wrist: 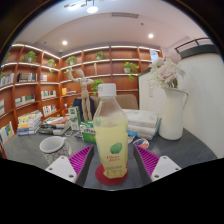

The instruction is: Pour water

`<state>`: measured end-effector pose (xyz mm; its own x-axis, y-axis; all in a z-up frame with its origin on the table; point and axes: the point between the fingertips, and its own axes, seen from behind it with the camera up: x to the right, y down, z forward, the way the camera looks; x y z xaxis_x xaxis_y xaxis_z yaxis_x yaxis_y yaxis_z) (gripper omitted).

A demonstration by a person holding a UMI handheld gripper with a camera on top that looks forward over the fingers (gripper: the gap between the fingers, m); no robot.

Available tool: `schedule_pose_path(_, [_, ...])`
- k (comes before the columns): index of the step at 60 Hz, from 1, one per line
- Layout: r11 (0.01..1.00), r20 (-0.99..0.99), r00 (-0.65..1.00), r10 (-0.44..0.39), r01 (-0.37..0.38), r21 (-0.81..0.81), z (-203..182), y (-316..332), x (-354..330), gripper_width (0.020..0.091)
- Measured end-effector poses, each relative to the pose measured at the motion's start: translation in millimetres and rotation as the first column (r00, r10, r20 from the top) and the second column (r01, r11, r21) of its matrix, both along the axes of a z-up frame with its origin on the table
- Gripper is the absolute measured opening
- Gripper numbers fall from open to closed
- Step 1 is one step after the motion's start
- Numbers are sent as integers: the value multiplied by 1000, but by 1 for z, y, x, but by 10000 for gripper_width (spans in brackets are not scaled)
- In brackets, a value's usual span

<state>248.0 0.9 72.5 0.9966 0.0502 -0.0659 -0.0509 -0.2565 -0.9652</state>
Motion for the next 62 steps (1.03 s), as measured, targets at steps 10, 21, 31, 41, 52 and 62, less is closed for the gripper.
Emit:
schedule_pose_path(10, [999,7,999,-35,35,-5,9,-53,-4,801])
schedule_pose_path(21, [1000,42,999,-24,24,-6,21,-104,-27,821])
schedule_pose_path(31, [1000,56,998,-18,18,1,36,-124,-39,821])
schedule_pose_path(41, [999,31,1000,-5,4,34,57,-139,-51,820])
schedule_pose_path(52, [998,41,999,-6,3,66,78,-144,-57,819])
schedule_pose_path(62, [994,19,1000,2,-4,109,96,-146,-68,811])
